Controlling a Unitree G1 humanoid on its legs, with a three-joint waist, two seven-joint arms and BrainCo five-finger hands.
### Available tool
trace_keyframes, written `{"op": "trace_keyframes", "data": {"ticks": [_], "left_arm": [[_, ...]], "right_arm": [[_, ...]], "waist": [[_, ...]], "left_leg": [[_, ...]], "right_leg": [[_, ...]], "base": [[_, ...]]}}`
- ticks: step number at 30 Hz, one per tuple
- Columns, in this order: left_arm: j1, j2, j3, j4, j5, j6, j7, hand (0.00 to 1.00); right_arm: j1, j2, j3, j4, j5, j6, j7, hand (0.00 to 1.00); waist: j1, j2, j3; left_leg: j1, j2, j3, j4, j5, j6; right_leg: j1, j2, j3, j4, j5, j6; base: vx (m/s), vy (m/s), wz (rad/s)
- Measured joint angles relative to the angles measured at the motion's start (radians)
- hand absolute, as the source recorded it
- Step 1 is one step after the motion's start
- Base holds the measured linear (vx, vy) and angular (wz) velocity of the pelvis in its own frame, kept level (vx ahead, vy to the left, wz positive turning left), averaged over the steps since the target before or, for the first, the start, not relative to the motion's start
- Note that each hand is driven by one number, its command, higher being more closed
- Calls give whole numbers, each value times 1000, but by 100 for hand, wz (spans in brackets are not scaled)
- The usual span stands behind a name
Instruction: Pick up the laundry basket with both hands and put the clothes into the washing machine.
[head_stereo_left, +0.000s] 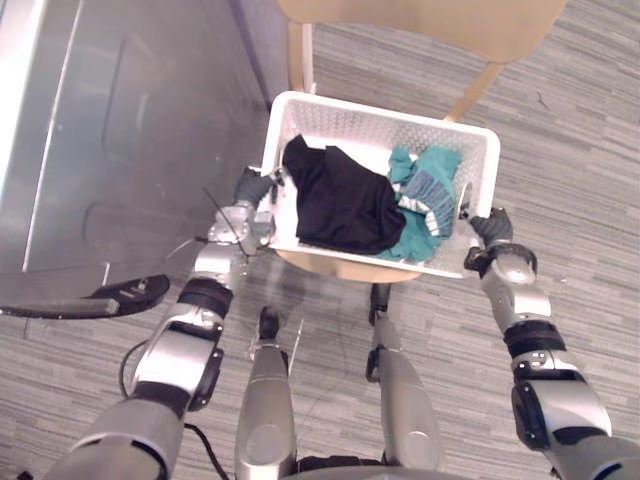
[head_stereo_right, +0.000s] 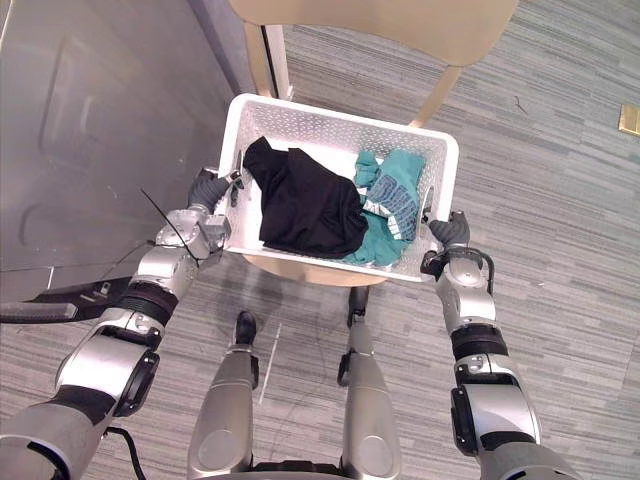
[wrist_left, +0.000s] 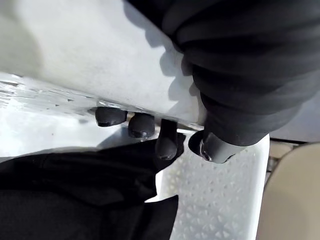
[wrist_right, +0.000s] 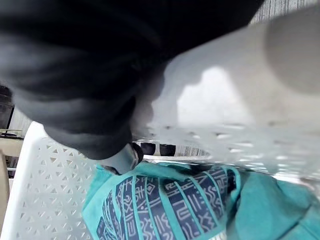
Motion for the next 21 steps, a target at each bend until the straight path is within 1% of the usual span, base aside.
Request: {"op": "trace_keyframes", "data": {"ticks": [2, 5, 6, 8, 9, 10, 11, 13, 16, 18, 19, 20, 21], "left_arm": [[0, 2, 20, 2, 2, 0, 21, 0], [-10, 4, 51, 17, 12, -1, 40, 0], [-14, 30, 84, 24, 19, -1, 44, 0], [-16, 36, 105, 34, 19, -1, 51, 0], [-16, 37, 115, 37, 19, -1, 59, 0], [-14, 68, 141, 39, 33, 3, 65, 0], [-14, 75, 176, 39, 40, 3, 72, 0], [-9, 95, 202, 39, 41, 5, 83, 0], [3, 98, 201, 30, 60, 19, 77, 0], [43, 100, 215, -8, 59, 20, 77, 0], [54, 101, 221, -21, 59, 20, 77, 0], [70, 102, 233, -42, 59, 20, 77, 0], [85, 101, 241, -59, 59, 20, 75, 0]], "right_arm": [[-3, 1, 2, 0, 3, -13, 20, 0], [-9, 2, 5, 0, 6, -19, 39, 0], [-20, 1, 26, 1, 13, -26, 54, 0], [-25, 1, 34, 2, 13, -26, 60, 0], [-25, 1, 34, 5, 14, -26, 60, 0], [-18, -2, 24, 20, 14, -25, 74, 0], [-14, -7, 19, 20, 14, -25, 75, 0], [2, -18, 11, 20, 14, -24, 75, 0], [60, -22, -86, 5, 15, -21, 80, 0], [154, -51, -177, -23, 23, -14, 79, 0], [174, -58, -201, -24, 25, -13, 78, 0], [199, -69, -234, -24, 26, -13, 78, 0], [241, -89, -270, -24, 34, -13, 78, 0]], "waist": [[1, 0, 0], [4, 0, 0], [4, 0, 0], [4, 1, 0], [5, 1, 0], [5, 1, 0], [5, 2, -1], [6, 4, -2], [8, 10, -5], [7, 10, -5], [7, 10, -5], [5, 13, -7], [3, 21, -13]], "left_leg": [[0, 2, 0, -1, 1, -2], [0, 3, 1, -1, 1, -2], [-1, 3, 6, 0, 1, -2], [-1, 3, 8, 2, 1, -2], [-1, 3, 8, 3, 1, -2], [1, 3, 8, 10, 1, -2], [2, 3, 8, 12, 1, -2], [3, 3, 8, 14, 1, -2], [4, 8, 9, 31, -4, -8], [29, 15, 16, 33, -5, -8], [35, 17, 20, 32, -5, -9], [41, 18, 22, 30, -5, -9], [42, 18, 24, 27, -5, -9]], "right_leg": [[-2, 2, 0, 0, 0, 0], [-2, 3, -1, -3, 1, 0], [-1, 4, 1, -13, 9, 1], [-1, 4, 2, -14, 12, 1], [0, 4, 2, -14, 12, 1], [5, 4, 2, -14, 14, 0], [8, 4, 2, -14, 15, -1], [10, 4, 2, -15, 16, -1], [22, 6, -1, -16, 16, -1], [47, 11, -1, -17, 16, -1], [52, 12, -1, -17, 15, -1], [56, 14, -1, -17, 15, -2], [55, 14, 0, -17, 15, -2]], "base": [[-55, 14, -3], [-76, 34, -3], [-121, 69, -8], [-99, 55, -5], [-67, 34, 0], [-54, 27, 1], [0, 0, 0], [0, 0, 2], [-36, 17, 1], [-83, 41, -6], [-64, 23, -6], [-70, 14, -4], [-94, 16, -5]]}}
